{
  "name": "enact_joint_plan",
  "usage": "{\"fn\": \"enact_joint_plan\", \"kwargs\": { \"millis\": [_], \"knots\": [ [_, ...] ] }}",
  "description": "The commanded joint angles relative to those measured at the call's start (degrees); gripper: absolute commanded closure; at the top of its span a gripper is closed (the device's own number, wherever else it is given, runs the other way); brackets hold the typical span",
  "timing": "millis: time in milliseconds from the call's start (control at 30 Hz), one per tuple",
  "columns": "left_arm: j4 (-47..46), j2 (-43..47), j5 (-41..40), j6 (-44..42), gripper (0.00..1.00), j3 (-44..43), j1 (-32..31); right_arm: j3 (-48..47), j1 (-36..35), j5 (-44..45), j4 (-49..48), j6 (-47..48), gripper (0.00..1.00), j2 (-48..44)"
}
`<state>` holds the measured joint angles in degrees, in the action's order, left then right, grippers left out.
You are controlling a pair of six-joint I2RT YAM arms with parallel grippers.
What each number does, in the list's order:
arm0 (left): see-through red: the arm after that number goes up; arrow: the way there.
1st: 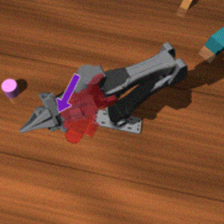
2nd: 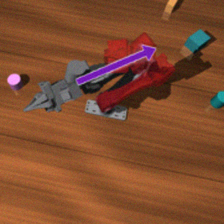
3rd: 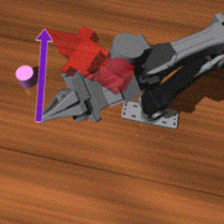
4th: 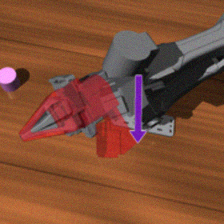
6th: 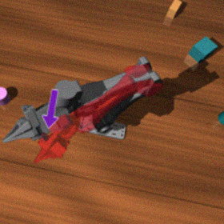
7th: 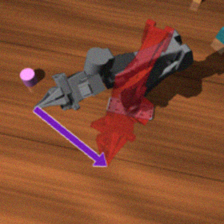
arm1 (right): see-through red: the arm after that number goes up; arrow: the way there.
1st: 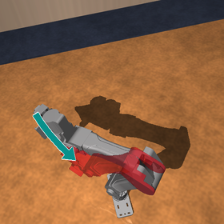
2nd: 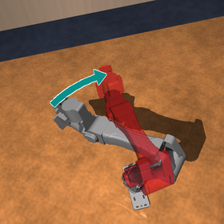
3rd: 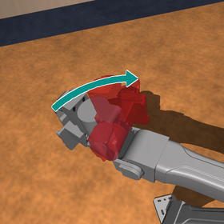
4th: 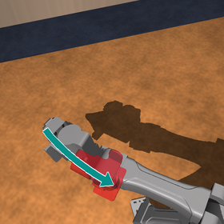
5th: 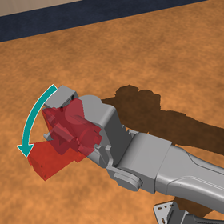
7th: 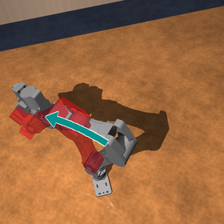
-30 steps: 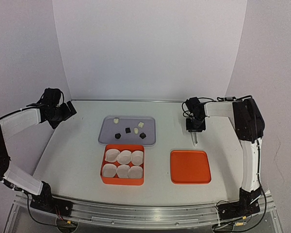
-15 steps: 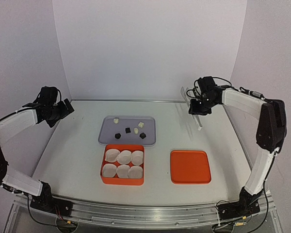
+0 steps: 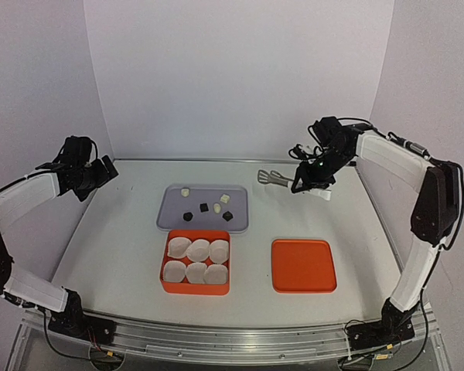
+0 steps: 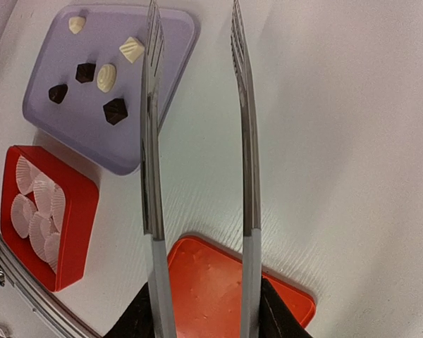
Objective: Pack the chocolate
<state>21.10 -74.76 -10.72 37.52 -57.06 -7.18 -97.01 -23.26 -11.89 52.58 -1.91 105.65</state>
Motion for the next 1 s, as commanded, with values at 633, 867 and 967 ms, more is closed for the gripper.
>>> {"fn": "enact_joint_plan", "kwargs": {
  "millis": [633,867,967],
  "knots": [
    [2.89,-0.35,-1.51,1.21,0.0,-1.2,-0.04,-13.38,-14.28,6.98,5.16,16.2,0.61,12.31],
    [3.0,-1.19,-1.76,1.45,0.0,-0.98,-0.09,-13.45,-15.67,8.16,5.14,12.38,0.61,14.54],
    [3.07,-1.76,-1.72,1.54,0.0,-1.01,-0.11,-13.47,-15.95,9.63,5.16,11.39,0.61,14.86]
  ]
}}
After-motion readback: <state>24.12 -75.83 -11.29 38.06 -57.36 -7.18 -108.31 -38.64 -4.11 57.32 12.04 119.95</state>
